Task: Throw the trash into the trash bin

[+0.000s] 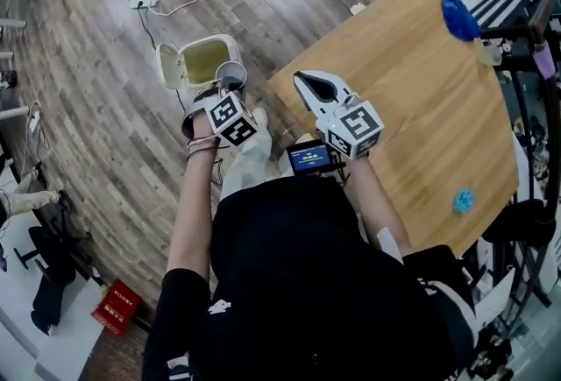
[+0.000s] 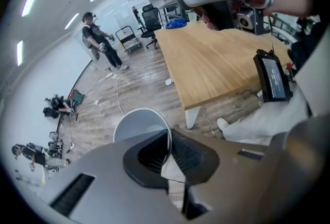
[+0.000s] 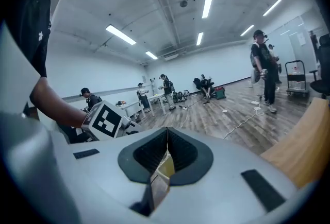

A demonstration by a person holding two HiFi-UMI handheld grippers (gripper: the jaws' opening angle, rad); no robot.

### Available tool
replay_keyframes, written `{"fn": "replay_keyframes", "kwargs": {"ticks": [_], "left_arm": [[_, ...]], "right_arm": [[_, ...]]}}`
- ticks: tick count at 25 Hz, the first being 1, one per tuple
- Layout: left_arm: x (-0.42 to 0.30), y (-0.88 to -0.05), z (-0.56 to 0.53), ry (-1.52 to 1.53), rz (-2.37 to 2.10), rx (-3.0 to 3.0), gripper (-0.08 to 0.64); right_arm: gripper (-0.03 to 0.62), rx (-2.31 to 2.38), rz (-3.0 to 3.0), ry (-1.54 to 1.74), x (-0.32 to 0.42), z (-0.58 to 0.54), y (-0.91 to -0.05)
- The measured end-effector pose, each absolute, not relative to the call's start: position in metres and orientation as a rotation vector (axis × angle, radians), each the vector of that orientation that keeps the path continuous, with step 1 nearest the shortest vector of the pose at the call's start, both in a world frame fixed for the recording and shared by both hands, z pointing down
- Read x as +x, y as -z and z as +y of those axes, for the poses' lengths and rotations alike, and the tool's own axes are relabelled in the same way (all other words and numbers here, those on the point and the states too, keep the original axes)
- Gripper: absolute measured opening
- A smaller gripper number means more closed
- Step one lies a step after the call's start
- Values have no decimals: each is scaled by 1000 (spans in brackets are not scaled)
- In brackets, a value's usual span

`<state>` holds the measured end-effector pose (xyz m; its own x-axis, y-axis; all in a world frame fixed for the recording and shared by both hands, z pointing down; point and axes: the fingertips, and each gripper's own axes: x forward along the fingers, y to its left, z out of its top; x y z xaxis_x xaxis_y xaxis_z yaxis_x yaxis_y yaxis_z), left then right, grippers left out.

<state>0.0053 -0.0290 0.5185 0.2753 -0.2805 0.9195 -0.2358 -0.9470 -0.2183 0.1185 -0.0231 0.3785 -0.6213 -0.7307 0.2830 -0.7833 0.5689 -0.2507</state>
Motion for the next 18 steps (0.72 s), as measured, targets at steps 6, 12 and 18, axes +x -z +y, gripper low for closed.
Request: {"fn": "replay_keyframes", "kwargs": {"ticks": [6, 12, 18], "left_arm": [[-40, -538, -46, 1855, 591, -2527, 18], [-61, -560, -65, 1912, 610, -2571, 18], [-80, -614, -99, 1987, 604, -2606, 18]], "right_arm": [[-2, 1169, -2677, -578, 67, -60, -393], [-2, 1063, -2698, -623, 27, -100, -412], [-2, 1011, -2679, -601, -12, -156, -458]]}}
